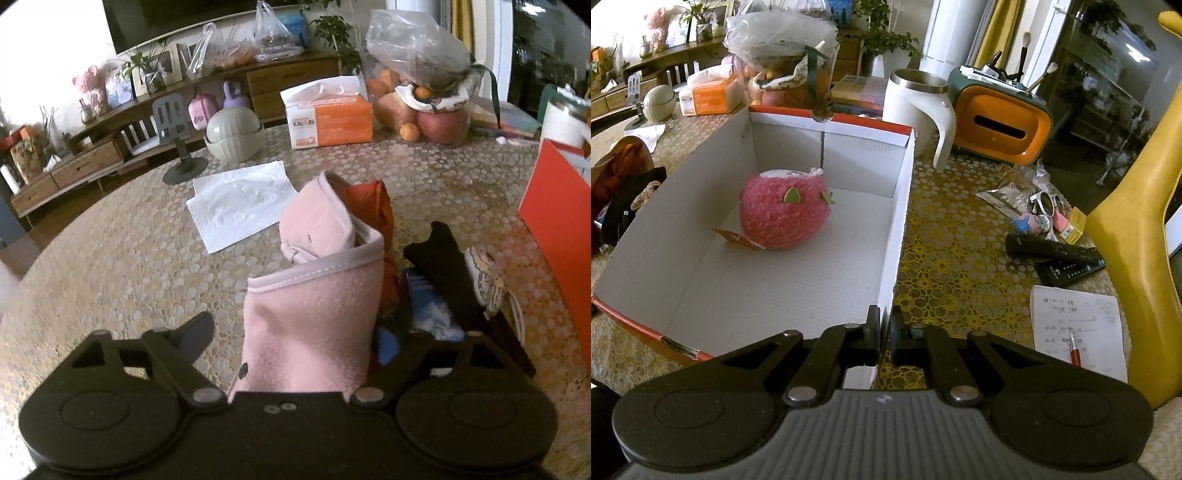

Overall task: Organize objects
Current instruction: 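Grasp the pink towel with the left gripper, then lift the pink towel with the left gripper and carry it over the box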

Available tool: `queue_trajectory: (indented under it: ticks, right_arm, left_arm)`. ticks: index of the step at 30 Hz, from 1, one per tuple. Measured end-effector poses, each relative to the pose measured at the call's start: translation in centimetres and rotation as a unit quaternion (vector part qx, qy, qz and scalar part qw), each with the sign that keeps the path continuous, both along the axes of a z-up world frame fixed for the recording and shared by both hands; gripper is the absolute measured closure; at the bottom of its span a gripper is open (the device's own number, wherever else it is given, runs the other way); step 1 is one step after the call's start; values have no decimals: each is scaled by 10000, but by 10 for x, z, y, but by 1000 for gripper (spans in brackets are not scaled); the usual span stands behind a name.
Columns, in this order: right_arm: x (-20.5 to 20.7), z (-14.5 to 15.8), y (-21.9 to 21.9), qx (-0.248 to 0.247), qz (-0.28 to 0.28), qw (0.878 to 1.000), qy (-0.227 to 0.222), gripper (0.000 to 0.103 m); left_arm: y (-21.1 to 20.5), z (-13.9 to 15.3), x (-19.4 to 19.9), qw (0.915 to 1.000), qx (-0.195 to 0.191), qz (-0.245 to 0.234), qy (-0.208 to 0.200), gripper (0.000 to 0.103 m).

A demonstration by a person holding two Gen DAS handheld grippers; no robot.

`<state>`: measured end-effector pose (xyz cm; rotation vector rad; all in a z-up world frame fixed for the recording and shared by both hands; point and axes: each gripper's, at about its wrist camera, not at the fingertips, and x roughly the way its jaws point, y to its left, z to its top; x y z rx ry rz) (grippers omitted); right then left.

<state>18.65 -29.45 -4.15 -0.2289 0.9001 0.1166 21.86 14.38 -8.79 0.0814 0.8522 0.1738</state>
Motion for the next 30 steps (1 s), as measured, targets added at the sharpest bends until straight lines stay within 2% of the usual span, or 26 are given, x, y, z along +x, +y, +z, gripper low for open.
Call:
queue_trajectory:
  ticks: [7,9,13,15,19,26,30]
  right_arm:
    - [0,0,0,-16,7,10000,-3,98]
    - [0,0,0,-25,10,10000,-10,98]
    - [0,0,0,-19,0,10000,-14,98]
    - [0,0,1,-19,7,10000,-11,98]
    - [0,0,1,-25,16,10000,-9,98]
    - [0,2,2,-6,21,10000,-24,98]
    - [0,3,2,35,24,10000,-30,98]
  left_arm:
    - [5,12,-4,9991,-387,-100,-106,56]
    - [7,18,-5,9988,-458,-116,-148,70]
    - [6,26,-3,9992,-371,-137,-107,86]
    - [5,27,-3,9995,-287,-84,-87,98]
    - [6,38,-2,9995,-245,-65,-181,100]
    - [7,82,4,9983,-29,-72,-583,100]
    - [3,109,7,9962,-56,-152,-852,100]
